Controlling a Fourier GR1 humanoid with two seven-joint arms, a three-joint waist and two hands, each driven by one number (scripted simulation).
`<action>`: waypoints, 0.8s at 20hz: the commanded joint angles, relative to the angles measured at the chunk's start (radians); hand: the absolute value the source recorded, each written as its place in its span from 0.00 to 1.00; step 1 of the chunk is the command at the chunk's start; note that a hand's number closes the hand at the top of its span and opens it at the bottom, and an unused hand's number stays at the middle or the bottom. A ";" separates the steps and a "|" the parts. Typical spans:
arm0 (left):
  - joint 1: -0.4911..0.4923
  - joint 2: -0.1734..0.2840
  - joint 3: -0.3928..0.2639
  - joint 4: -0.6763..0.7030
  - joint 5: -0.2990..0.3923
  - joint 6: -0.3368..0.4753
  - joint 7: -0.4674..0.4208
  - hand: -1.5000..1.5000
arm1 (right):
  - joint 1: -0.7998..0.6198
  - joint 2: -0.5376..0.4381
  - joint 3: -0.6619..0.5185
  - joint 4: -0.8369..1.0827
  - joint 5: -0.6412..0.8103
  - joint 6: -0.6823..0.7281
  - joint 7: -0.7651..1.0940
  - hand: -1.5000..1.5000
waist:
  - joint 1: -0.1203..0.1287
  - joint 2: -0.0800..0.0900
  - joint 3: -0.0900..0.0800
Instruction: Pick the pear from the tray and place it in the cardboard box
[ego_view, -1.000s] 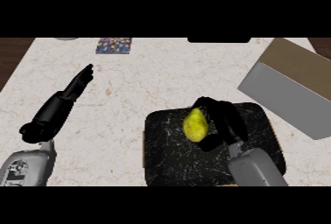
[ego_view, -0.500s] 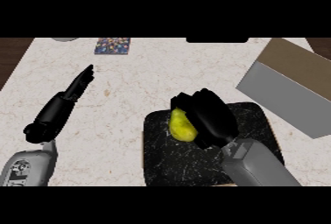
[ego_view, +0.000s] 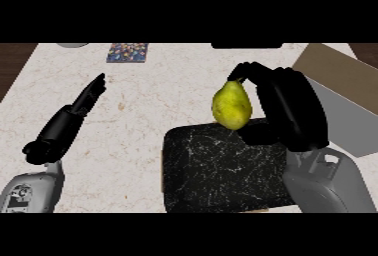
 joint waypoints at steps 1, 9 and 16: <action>-0.045 0.009 0.019 0.029 0.024 -0.018 0.015 0.50 | -0.105 -0.018 -0.187 0.013 -0.043 0.022 0.076 1.00 | 0.000 0.003 0.000; 0.008 -0.028 -0.027 0.041 -0.041 0.020 -0.057 0.50 | -0.221 -0.130 -0.400 0.281 -0.100 -0.035 0.005 1.00 | 0.012 0.006 0.000; 0.001 -0.013 -0.003 0.018 -0.024 0.011 -0.036 0.50 | -0.224 -0.335 -0.434 0.534 -0.122 0.131 -0.150 1.00 | 0.017 0.007 0.000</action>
